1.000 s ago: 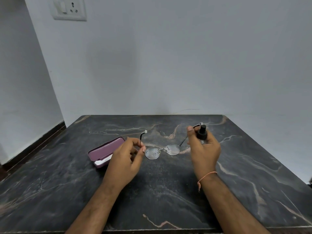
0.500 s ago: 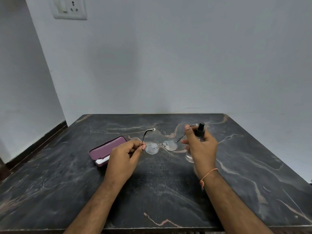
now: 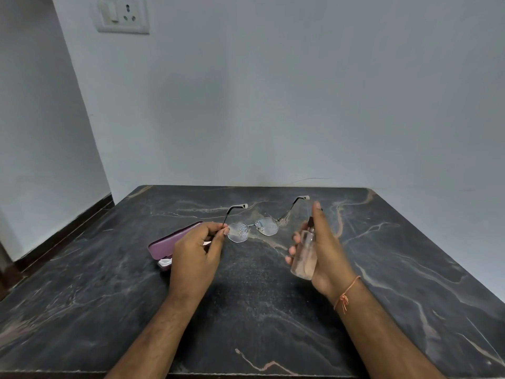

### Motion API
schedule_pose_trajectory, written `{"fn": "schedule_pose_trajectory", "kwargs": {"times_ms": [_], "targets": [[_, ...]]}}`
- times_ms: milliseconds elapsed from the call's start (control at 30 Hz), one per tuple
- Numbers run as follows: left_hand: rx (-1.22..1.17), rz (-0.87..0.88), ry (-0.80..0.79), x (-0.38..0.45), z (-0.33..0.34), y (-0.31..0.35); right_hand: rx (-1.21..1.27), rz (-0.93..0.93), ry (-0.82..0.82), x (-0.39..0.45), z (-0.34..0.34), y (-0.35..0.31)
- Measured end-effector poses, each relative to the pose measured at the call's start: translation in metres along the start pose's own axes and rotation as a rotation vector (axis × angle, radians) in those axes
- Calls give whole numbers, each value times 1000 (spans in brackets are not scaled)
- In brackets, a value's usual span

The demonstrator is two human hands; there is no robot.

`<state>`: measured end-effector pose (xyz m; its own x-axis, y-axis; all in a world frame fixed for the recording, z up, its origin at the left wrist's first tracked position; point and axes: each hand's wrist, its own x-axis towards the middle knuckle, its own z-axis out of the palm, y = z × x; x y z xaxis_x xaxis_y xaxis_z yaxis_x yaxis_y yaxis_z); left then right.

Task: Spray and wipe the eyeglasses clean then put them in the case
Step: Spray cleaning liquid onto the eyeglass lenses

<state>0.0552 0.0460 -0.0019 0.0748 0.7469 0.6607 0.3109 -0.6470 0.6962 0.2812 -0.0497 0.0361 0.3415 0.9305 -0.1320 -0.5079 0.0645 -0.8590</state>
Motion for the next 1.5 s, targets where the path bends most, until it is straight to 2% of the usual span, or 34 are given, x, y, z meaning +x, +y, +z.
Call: {"fn": "schedule_pose_trajectory", "kwargs": {"times_ms": [133,300,433,633,767,1033,1333,1500], "targets": [[-17,-20,29,1,0,-3,-24,120,-214,-7,3,2],[15,59,36,-1,-1,5,-56,151,-316,-10,3,4],[12,115,43,-2,-2,7,-137,131,-280,-10,5,5],[17,180,38,-4,-2,8,-368,-11,-56,-13,14,1],[2,196,36,-5,-2,10,-436,-75,42,-10,15,2],[13,219,31,-5,-1,10,-468,-82,31,-9,12,4],[-20,202,32,-5,-3,14,-449,58,-66,-15,13,1],[-28,203,39,-5,-2,12,-422,67,-86,-16,13,1]]}}
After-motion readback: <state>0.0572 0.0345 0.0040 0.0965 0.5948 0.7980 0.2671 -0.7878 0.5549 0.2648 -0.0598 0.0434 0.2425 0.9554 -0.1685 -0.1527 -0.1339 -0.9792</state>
